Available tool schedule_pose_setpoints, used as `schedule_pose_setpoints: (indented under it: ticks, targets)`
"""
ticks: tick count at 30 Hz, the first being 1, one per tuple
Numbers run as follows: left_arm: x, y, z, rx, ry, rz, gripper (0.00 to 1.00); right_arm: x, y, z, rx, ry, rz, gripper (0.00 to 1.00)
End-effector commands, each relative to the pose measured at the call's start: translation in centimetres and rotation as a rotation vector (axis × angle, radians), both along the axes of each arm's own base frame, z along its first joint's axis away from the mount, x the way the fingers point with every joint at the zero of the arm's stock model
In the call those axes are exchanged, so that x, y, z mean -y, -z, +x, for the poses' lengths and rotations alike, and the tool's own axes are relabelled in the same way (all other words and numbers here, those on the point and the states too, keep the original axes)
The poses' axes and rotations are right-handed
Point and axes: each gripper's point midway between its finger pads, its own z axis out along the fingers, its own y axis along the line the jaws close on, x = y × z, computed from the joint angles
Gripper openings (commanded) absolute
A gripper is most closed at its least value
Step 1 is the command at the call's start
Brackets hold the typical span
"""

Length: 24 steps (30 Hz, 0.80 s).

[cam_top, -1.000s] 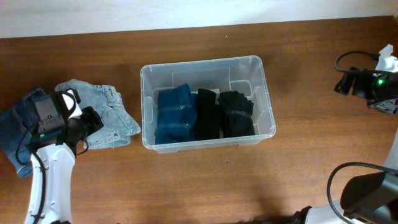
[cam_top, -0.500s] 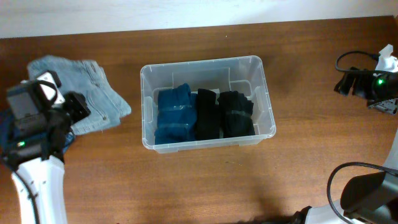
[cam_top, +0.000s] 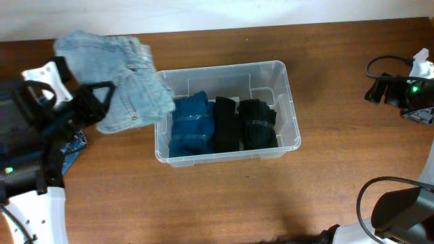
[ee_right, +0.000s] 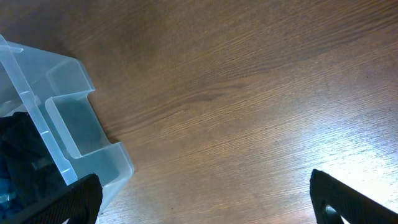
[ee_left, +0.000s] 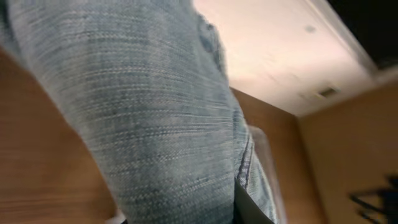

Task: Pack container
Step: 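Lift the light-blue jeans and carry them right over the bin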

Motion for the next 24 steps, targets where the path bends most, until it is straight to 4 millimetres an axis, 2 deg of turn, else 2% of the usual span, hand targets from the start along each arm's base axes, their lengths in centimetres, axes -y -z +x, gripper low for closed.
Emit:
schedule_pose_setpoints:
  ticks: [1,6,10,14,15,20,21,24]
  targets:
    - [5.0,-2.8,-1.1,0.058,0.177,-0.09,0.0,0.2,-0.3,0.1,0.008,-0.001,-0.009,0.99]
    - [10.7,-3.4,-0.9,0.072,0.304,-0.126,0.01,0.2,-0.3,0.1,0.009,-0.002,-0.009,0.99]
    - [14.3,-2.7,0.2,0.055,0.324,-0.135,0.0,0.2,-0.3,0.1,0.008,-0.001,-0.009,0.99]
    - [19.1,-1.9,0.9,0.049,0.393,-0.164,0.0,0.2,-0.3,0.1,0.008,-0.001,-0.009,0.99]
    - [20.6,-1.5,1.2,0.051,0.415,-0.169,0.0,0.2,-0.3,0.1,0.009,-0.002,-0.009,0.99]
    - [24.1,1.0,2.3,-0.029,0.413,-0.211,0.0,0.2,-0.3,0.1,0.009,-0.002,-0.009,0.99]
    - [26.2,2.2,2.6,-0.061,0.435,-0.234,0.0,0.2,-0.3,0.1,0.009,-0.002,-0.009,0.99]
    - [28.7,3.5,2.7,-0.068,0.47,-0.244,0.0,0.2,-0.3,0.1,0.008,-0.001,-0.009,0.99]
